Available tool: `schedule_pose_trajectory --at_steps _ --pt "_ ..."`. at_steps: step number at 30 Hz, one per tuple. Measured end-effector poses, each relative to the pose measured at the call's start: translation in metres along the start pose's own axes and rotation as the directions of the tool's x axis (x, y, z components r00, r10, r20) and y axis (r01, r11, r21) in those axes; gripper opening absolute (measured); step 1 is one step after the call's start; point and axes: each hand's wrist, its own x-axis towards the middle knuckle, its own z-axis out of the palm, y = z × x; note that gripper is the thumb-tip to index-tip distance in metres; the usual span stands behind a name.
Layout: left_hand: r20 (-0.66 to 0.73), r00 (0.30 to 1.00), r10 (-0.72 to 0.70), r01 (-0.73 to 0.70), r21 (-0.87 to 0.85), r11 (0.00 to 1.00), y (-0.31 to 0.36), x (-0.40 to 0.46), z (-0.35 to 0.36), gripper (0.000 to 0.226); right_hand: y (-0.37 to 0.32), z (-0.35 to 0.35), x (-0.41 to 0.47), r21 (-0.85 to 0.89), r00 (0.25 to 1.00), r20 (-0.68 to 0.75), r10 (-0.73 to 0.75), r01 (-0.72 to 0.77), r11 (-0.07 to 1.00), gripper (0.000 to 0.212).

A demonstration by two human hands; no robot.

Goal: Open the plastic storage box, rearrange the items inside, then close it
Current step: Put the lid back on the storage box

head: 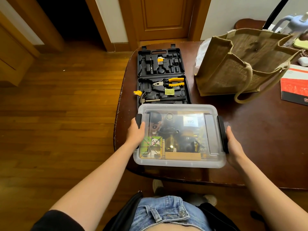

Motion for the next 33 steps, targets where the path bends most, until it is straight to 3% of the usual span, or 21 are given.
schedule_pose_trajectory --at_steps 2,6,10,17,27,33 --pt "0.078 0.997 -0.002 0.016 -0.172 0.985 -0.001 0.002 -0.006 0.050 -0.002 -0.001 0.000 -0.010 1.000 0.025 0.007 -0.007 1.000 0.042" --pt "0.194 0.970 -0.143 0.214 -0.415 0.884 -0.007 0.004 -0.013 0.056 -0.009 -0.007 0.003 -0.058 0.988 0.156 0.020 -0.011 0.998 0.052" --pt "0.128 0.972 -0.196 0.230 -0.371 0.900 -0.004 0.001 -0.010 0.062 -0.028 0.000 0.010 -0.092 0.979 0.183 0.085 -0.069 0.993 0.066" --pt "0.137 0.970 -0.203 0.240 -0.377 0.895 -0.005 0.002 -0.009 0.066 -0.032 0.010 0.016 -0.073 0.985 0.143 0.098 -0.088 0.993 0.069" --pt "0.147 0.962 -0.231 0.271 -0.391 0.880 -0.003 0.003 -0.009 0.066 -0.029 0.025 0.020 -0.176 0.994 -0.076 0.084 -0.097 0.980 0.077" --pt "0.127 0.964 -0.233 0.263 -0.343 0.902 0.000 0.001 -0.009 0.055 -0.033 0.026 0.018 -0.296 0.997 -0.072 0.040 -0.060 0.953 0.045"
